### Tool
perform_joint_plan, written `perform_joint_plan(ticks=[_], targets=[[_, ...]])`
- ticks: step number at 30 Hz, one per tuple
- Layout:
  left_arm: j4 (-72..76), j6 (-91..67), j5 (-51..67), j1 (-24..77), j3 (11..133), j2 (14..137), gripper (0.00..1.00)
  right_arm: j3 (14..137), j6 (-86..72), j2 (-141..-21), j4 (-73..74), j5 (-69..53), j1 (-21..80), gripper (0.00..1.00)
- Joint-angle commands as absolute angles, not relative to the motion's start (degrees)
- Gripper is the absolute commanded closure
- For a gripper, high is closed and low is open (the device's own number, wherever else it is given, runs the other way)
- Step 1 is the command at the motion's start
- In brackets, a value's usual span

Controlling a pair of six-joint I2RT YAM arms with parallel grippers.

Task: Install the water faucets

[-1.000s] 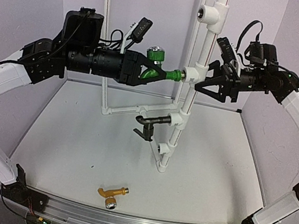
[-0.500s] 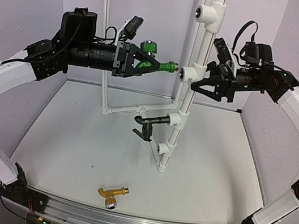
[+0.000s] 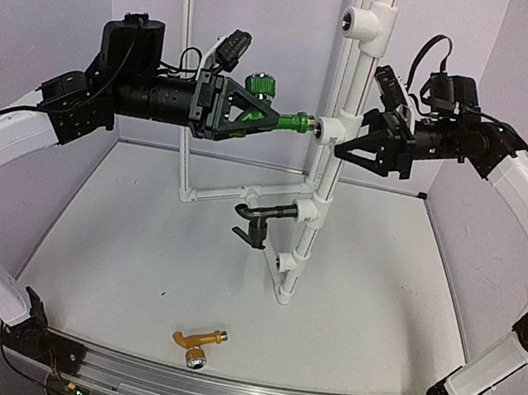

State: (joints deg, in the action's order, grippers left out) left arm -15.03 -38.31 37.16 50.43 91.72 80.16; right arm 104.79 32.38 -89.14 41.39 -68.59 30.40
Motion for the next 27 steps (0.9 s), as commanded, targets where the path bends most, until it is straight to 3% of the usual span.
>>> perform_joint_plan(ticks=[1,10,27], targets=[[-13.06,-39.78,35.76,50.45,92.10,78.48,1.00,107.09,32.47,-89.92,39.52,-69.26,32.47,0.73],[-12.94,-40.49,36.65,50.45,92.13,79.78,1.00,107.20,32.08,-90.05,39.05,-68.82,33.21,0.75],[-10.62,-41.66,36.16,50.45,89.04,77.68,1.00,106.60,29.98,-90.90,36.57,-69.40,33.23,0.87]])
